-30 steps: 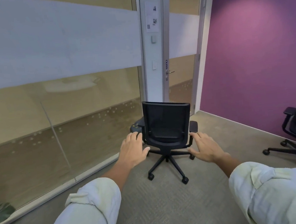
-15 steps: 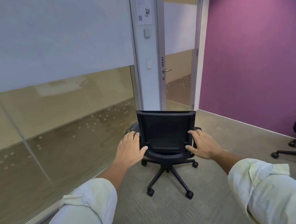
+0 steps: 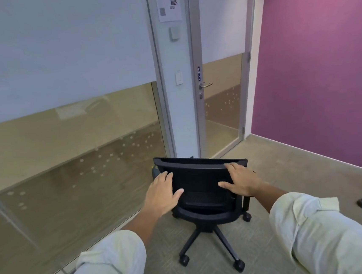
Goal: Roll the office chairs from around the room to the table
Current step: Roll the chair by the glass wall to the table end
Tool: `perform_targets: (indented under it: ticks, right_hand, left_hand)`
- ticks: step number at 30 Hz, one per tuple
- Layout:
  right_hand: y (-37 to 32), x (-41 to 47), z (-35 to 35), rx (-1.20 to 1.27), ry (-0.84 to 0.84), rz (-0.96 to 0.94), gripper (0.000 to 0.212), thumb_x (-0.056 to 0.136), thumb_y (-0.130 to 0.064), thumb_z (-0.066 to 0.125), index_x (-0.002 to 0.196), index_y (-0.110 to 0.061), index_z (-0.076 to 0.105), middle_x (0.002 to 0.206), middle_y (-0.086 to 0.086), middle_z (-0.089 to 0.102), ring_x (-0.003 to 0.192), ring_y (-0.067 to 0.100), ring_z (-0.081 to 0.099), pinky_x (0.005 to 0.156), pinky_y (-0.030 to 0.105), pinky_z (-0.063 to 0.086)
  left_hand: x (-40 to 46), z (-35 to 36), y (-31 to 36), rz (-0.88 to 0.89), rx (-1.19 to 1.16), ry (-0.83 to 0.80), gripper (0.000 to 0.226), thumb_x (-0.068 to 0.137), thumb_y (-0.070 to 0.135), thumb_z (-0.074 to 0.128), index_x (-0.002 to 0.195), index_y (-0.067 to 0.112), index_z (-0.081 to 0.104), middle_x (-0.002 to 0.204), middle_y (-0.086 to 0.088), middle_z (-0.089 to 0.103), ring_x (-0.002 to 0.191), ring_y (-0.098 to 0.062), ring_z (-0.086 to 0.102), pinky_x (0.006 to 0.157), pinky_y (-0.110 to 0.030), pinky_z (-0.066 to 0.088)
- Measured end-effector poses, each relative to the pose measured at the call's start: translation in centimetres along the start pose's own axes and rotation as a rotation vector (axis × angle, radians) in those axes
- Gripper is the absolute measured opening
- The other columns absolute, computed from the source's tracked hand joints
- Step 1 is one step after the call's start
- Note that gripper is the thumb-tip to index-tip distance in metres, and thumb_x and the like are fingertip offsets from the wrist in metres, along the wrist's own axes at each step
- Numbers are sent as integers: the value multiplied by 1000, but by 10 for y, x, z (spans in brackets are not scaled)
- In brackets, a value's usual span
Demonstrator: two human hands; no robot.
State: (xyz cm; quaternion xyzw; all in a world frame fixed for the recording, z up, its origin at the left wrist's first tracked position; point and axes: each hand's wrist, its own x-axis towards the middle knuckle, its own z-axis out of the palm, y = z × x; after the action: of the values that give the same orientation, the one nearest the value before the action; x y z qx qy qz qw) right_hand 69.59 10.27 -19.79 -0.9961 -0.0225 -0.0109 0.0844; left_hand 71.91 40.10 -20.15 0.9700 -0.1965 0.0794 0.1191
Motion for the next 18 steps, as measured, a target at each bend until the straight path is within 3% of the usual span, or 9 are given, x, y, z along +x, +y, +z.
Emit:
perform_targets:
  ticks: [6, 9, 11, 13, 15, 18]
  right_hand:
    - [21, 50, 25, -45, -34, 16, 84, 94, -67, 44, 153, -9, 30, 154, 10, 40, 140, 28, 38, 116, 41, 32]
    - [25, 77, 22, -109, -70, 56, 66, 95, -59, 47, 141, -12, 47, 134, 10, 56, 123, 29, 52, 105, 43, 43]
    - [24, 92, 21, -148, -128, 93, 46, 93, -49, 53, 122, -15, 60, 118, 9, 65, 106, 28, 60, 92, 44, 51]
    - [19, 106, 19, -178, -203, 166, 33, 88, -41, 56, 106, -15, 66, 103, 9, 69, 91, 29, 64, 80, 42, 55]
    - [11, 119, 16, -176, -282, 221, 32, 85, -38, 58, 101, -12, 67, 97, 9, 68, 86, 30, 65, 73, 38, 55]
    - [0, 129, 21, -161, -326, 251, 31, 83, -38, 59, 95, -10, 66, 89, 8, 63, 82, 31, 64, 68, 36, 52]
  left_hand:
    - [76, 30, -21, 53, 6, -42, 73, 96, 54, 49, 151, 8, 32, 155, -14, 36, 145, -29, 28, 119, -42, 27]
    - [117, 46, -43, 138, 22, -155, 75, 94, 56, 52, 150, 9, 34, 154, -13, 38, 145, -30, 29, 119, -43, 27]
    - [144, 53, -58, 185, 8, -221, 67, 91, 55, 55, 143, 13, 45, 141, -8, 52, 133, -28, 46, 108, -42, 41]
    - [171, 53, -68, 249, 39, -298, 45, 91, 50, 57, 122, 18, 58, 116, -3, 63, 108, -23, 60, 86, -37, 50]
    - [195, 51, -71, 320, 124, -355, 32, 90, 46, 58, 106, 19, 62, 103, -2, 64, 92, -22, 62, 73, -33, 47]
    - [213, 53, -72, 411, 272, -392, 39, 88, 54, 56, 98, 17, 64, 90, -3, 62, 80, -24, 59, 68, -34, 46]
